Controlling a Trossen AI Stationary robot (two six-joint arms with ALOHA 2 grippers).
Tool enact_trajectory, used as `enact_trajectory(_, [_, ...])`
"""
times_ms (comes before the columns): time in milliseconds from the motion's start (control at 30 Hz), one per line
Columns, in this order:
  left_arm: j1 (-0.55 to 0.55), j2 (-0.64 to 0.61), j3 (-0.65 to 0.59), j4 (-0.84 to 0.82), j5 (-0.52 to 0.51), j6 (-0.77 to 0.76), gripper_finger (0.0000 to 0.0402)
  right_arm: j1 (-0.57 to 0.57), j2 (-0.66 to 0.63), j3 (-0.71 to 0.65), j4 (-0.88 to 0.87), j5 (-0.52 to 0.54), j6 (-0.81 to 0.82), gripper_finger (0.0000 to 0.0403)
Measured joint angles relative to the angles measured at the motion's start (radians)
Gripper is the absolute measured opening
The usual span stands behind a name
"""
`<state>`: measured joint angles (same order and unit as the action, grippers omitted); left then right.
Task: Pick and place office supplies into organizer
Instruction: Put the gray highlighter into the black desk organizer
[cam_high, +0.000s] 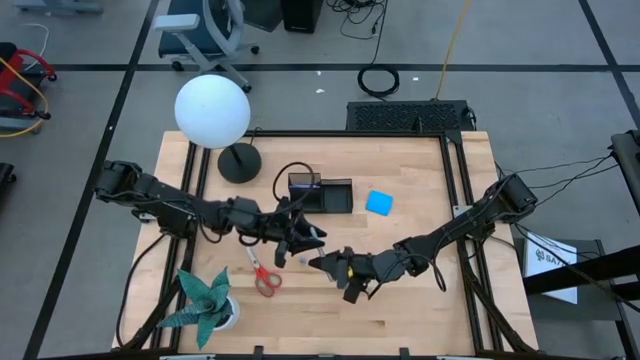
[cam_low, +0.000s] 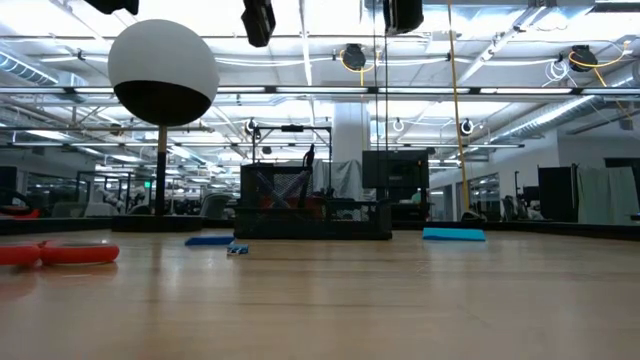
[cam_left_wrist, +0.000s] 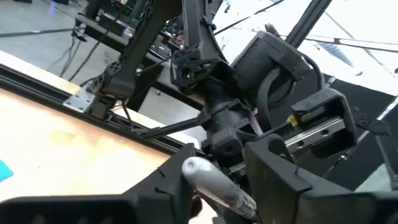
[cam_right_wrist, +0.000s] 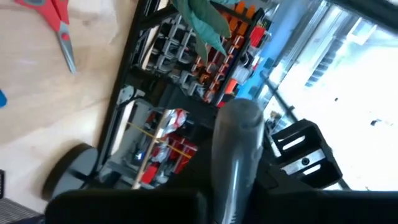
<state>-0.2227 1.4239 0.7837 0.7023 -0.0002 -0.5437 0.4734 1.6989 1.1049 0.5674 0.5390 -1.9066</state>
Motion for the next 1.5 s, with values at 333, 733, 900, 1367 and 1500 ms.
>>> enact_trajectory(333, [0.035, -0.136, 0.001, -0.252, -0.086, 0.128, 0.0174, 0.015, -0.005, -0.001, -0.002, 0.182, 0.224, 0.0024])
enact_trajectory(733, [-0.050, -0.374, -0.049, -0.392, -0.411, 0.498, 0.0128, -0.132, -0.093, -0.002, -0.210, 0.118, 1.041, 0.0024])
enact_trajectory(900, [-0.055, -0.428, -0.128, -0.327, -0.412, 0.601, 0.0113, -0.267, -0.126, -0.001, -0.293, -0.065, 1.331, 0.0024])
enact_trajectory(1367, [-0.045, -0.561, -0.239, -0.317, -0.492, 0.591, 0.0108, -0.628, -0.125, -0.192, 0.140, -0.614, 1.676, 0.0024])
enact_trajectory(1500, [-0.019, -0.558, -0.239, -0.282, -0.496, 0.616, 0.0108, -0.718, -0.123, -0.222, 0.192, -0.673, 1.723, 0.0024])
